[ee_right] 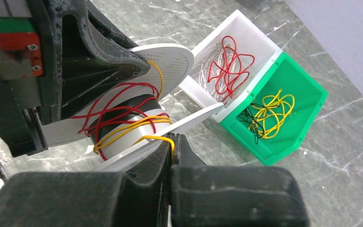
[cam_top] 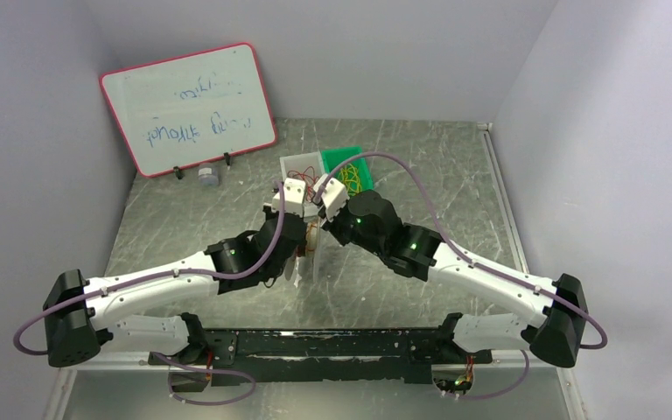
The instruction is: Wrap the cables
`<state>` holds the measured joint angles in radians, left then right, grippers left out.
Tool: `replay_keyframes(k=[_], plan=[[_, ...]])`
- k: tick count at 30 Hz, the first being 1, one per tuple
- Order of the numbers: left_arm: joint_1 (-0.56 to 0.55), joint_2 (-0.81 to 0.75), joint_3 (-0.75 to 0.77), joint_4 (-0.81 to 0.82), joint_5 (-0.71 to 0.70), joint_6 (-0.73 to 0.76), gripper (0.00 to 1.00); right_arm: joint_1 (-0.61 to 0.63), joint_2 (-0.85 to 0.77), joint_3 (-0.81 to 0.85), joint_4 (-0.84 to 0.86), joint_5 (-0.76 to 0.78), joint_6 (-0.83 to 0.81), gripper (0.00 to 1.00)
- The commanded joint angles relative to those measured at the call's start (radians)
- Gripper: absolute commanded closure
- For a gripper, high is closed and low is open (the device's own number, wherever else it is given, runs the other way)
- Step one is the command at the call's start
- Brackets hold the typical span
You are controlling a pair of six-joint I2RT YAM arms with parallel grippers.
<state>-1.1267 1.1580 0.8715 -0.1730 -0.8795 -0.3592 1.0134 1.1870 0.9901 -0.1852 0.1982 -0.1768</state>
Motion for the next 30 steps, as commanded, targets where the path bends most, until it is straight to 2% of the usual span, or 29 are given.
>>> replay_keyframes(k=[1,8,13,17,24,30], plan=[[-0.022,0.025,-0.007,-0.080,0.088,0.061,0.93,-0.047,-0.019,0.005,0.180,0.120,-0.105,1.00],[-0.024,0.038,0.011,-0.162,0.109,0.037,0.93,-0.061,-0.015,-0.044,0.278,0.208,-0.239,1.00],[-0.025,0.012,0.017,-0.214,0.157,0.043,0.93,-0.064,-0.048,-0.051,0.309,0.148,-0.404,1.00],[-0.028,-0.026,0.021,-0.253,0.185,0.054,0.93,-0.064,-0.061,0.027,0.162,0.004,-0.472,1.00],[-0.036,-0.062,0.050,-0.315,0.218,0.073,0.93,-0.065,-0.081,0.166,-0.191,-0.281,-0.553,1.00],[-0.039,-0.073,0.068,-0.383,0.227,0.114,0.93,-0.065,-0.101,0.252,-0.374,-0.359,-0.617,1.00]])
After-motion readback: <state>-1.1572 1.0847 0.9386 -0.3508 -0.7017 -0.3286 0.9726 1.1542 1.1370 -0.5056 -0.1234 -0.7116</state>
